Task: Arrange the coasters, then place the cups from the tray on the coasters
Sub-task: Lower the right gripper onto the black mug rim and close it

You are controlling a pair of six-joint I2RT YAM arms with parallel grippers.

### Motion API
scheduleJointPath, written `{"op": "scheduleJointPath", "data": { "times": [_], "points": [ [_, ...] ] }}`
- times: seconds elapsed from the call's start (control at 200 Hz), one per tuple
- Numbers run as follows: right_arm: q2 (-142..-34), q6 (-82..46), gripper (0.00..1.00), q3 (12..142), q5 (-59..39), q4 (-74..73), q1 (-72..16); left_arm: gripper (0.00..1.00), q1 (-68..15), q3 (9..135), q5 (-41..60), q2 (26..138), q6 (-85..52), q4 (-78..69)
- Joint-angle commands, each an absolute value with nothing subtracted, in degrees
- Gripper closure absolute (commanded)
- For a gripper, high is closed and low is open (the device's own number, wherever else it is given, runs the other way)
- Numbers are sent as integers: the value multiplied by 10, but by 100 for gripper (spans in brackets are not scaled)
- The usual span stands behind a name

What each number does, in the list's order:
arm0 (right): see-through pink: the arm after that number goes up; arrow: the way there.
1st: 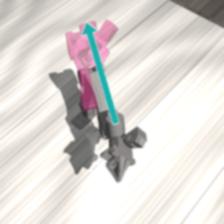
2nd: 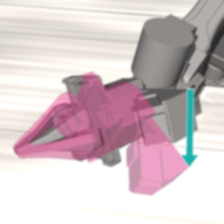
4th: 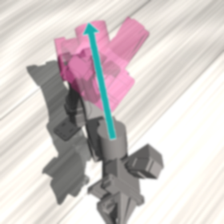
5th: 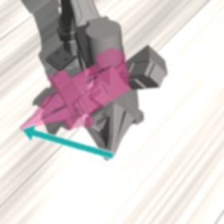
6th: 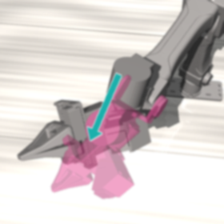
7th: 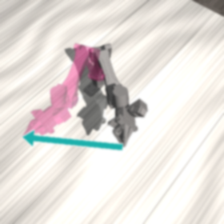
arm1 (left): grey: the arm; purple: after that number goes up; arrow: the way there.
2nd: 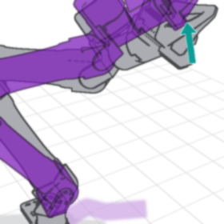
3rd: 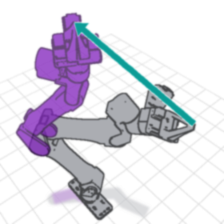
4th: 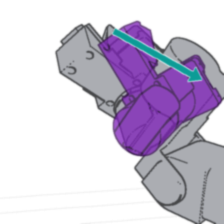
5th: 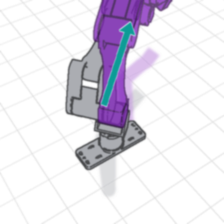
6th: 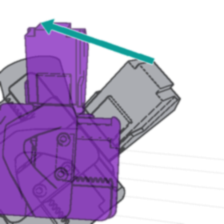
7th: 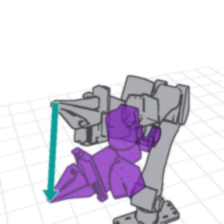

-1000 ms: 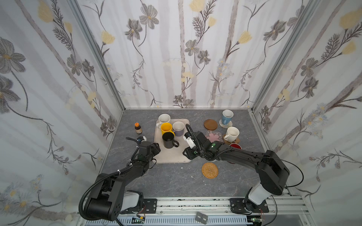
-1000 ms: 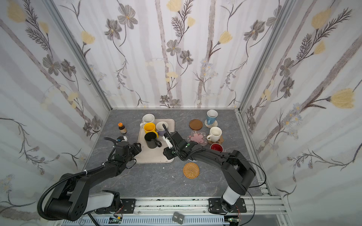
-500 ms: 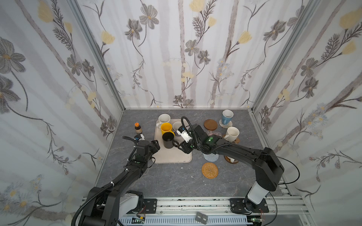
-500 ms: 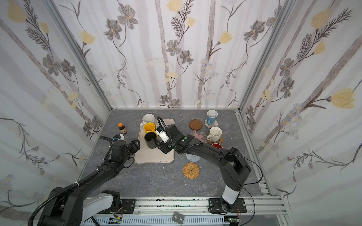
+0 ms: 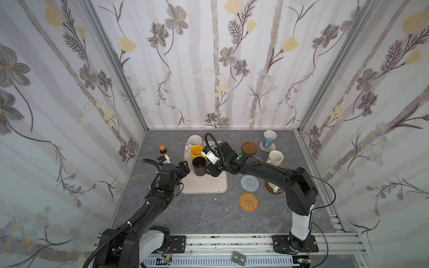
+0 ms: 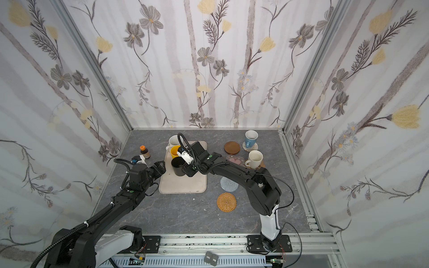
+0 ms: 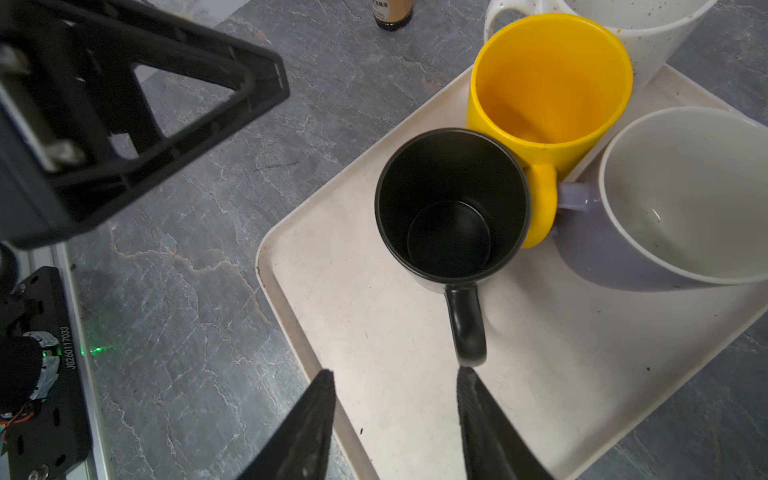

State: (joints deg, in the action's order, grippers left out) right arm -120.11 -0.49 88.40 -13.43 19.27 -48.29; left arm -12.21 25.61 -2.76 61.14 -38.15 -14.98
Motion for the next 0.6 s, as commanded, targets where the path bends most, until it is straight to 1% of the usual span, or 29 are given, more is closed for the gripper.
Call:
{"op": "scheduleJointPath", "data": {
  "times": [0.0,0.135,0.235,0.295,0.39,0.594],
  "points": [
    [-1222,23,51,903,-120,217,-483,14,-121,261,-29,606,-388,-153],
    [-1241,25,51,915,-103,220,-482,9,-121,262,-25,599,-389,-156],
    [-1258,25,51,931,-96,224,-482,0,-122,259,-24,599,-389,-157],
    [-1269,28,52,944,-92,230,-482,0,-123,256,-23,600,-388,-159],
    [-1288,29,58,966,-92,241,-482,0,-124,251,-22,603,-388,-163],
    [-1316,30,58,992,-87,252,-482,0,-127,247,-22,606,-388,-169]
  ]
}}
